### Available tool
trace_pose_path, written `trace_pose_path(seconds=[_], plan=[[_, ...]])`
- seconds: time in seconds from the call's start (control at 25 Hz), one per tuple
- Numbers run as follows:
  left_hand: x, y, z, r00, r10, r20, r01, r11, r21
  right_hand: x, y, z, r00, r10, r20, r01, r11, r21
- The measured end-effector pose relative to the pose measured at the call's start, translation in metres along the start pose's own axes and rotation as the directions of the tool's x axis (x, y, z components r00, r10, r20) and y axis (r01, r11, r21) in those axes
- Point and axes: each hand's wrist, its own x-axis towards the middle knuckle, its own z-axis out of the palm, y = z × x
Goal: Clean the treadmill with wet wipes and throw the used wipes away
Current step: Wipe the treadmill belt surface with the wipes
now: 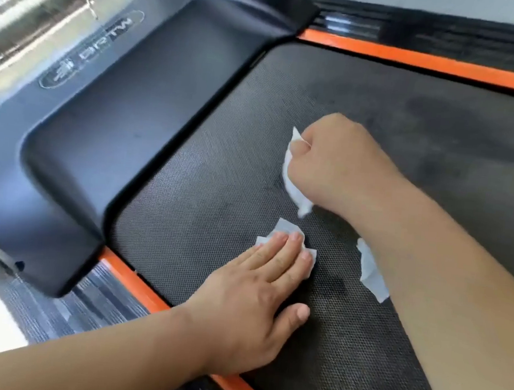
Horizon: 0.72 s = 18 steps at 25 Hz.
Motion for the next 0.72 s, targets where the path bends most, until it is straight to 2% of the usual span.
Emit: trace_pose_path(seconds=[0.12, 0.2, 0.28, 0.32, 0.36, 0.4, 0.44, 0.48, 0.52, 0.56, 0.6, 0.64, 0.68, 0.72], plan=[[0.001, 0.0, -0.006, 0.999, 0.009, 0.037, -0.01, 1.0, 0.022, -0.001, 0.001, 0.017, 0.991, -0.005, -0.135, 0.034, 0.976, 0.215], [0.007, -0.016, -0.013, 0.998, -0.031, 0.047, 0.029, 0.999, 0.041, -0.002, 0.006, 0.033, 0.986, 0.08, -0.147, -0.019, 0.926, 0.377], [0.011, -0.055, -0.016, 0.969, -0.246, 0.014, 0.246, 0.969, 0.005, -0.006, 0.01, 0.044, 0.976, 0.185, -0.114, -0.089, 0.818, 0.568], [0.01, -0.079, -0.02, 0.927, -0.374, -0.001, 0.374, 0.927, -0.038, -0.006, 0.009, 0.045, 0.975, 0.199, -0.094, -0.102, 0.786, 0.61], [0.008, -0.101, -0.02, 0.874, -0.486, -0.003, 0.484, 0.871, -0.081, -0.007, 0.009, 0.046, 0.976, 0.175, -0.129, -0.074, 0.825, 0.56], [0.006, -0.113, -0.02, 0.83, -0.557, 0.019, 0.556, 0.826, -0.089, -0.005, 0.011, 0.05, 0.969, 0.107, -0.222, -0.007, 0.913, 0.409], [0.004, -0.112, -0.017, 0.82, -0.572, 0.036, 0.573, 0.817, -0.064, -0.005, 0.013, 0.053, 0.944, -0.012, -0.329, 0.083, 0.976, 0.203], [0.003, -0.102, -0.011, 0.849, -0.528, 0.007, 0.528, 0.849, -0.018, -0.007, 0.014, 0.058, 0.907, -0.168, -0.386, 0.185, 0.983, 0.007], [0.001, -0.084, -0.005, 0.909, -0.414, -0.047, 0.415, 0.909, 0.019, -0.012, 0.015, 0.066, 0.886, -0.311, -0.344, 0.276, 0.95, -0.147], [-0.004, -0.065, -0.005, 0.959, -0.276, -0.063, 0.277, 0.961, 0.017, -0.016, 0.018, 0.08, 0.892, -0.394, -0.221, 0.337, 0.906, -0.255], [-0.012, -0.054, -0.009, 0.988, -0.154, -0.033, 0.153, 0.988, -0.008, -0.023, 0.021, 0.095, 0.916, -0.394, -0.071, 0.355, 0.882, -0.309], [-0.018, -0.06, -0.01, 0.996, -0.081, 0.027, 0.081, 0.997, 0.003, -0.029, 0.026, 0.108, 0.942, -0.33, 0.058, 0.33, 0.883, -0.335], [-0.023, -0.075, -0.013, 0.994, -0.089, 0.062, 0.088, 0.996, 0.016, -0.032, 0.029, 0.115, 0.953, -0.278, 0.119, 0.302, 0.885, -0.355], [-0.025, -0.095, -0.016, 0.983, -0.17, 0.073, 0.167, 0.985, 0.047, -0.031, 0.031, 0.116, 0.957, -0.249, 0.147, 0.286, 0.888, -0.361]])
